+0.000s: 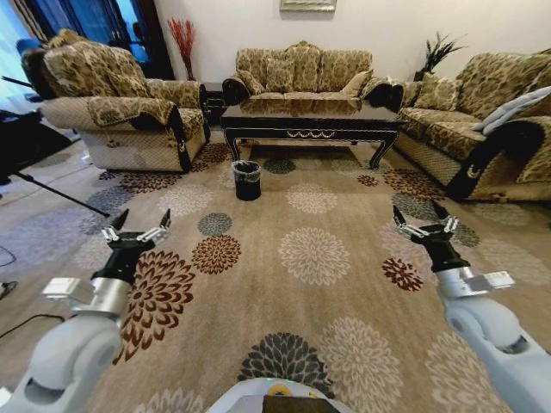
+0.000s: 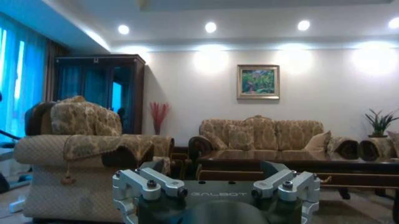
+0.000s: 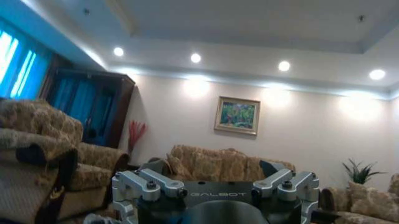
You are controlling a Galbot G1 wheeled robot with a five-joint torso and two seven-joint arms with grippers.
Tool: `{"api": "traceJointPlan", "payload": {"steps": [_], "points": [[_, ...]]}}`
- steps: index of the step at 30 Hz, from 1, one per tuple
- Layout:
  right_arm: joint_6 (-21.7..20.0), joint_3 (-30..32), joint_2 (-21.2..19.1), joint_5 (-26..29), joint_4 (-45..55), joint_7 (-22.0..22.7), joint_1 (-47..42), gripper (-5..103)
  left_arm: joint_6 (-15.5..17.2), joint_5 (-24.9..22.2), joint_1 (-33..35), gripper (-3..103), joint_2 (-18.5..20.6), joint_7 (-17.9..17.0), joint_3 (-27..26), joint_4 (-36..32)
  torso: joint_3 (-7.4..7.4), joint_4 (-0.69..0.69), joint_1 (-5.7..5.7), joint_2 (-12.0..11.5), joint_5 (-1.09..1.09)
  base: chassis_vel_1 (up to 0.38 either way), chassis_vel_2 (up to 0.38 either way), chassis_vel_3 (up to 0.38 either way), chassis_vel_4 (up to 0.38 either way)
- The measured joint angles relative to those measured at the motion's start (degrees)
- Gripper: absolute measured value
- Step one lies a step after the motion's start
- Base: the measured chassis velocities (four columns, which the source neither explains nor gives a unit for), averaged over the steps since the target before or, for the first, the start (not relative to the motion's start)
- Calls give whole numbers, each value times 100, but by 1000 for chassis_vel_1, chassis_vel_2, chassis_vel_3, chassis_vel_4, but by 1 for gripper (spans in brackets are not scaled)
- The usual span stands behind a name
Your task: Move to the front of the table and pick up the trash from the floor, then place it into the trash bin.
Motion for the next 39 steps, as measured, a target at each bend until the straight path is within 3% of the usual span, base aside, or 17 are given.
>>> {"api": "traceJointPlan", "payload": {"steps": [6,20,39], "points": [[-795,393,-96,-31,495,600,-226,100,162,-80,-244,100,87,105,-170,294,101,1,44,145,-2,0,0,0,0],[-727,717,146,252,662,548,-817,100,166,-70,-768,100,103,149,296,892,342,0,123,465,-2,0,0,0,0],[-661,661,255,146,406,541,-603,100,180,48,-595,100,-48,201,333,774,631,1,262,893,-1,0,0,0,0]]}}
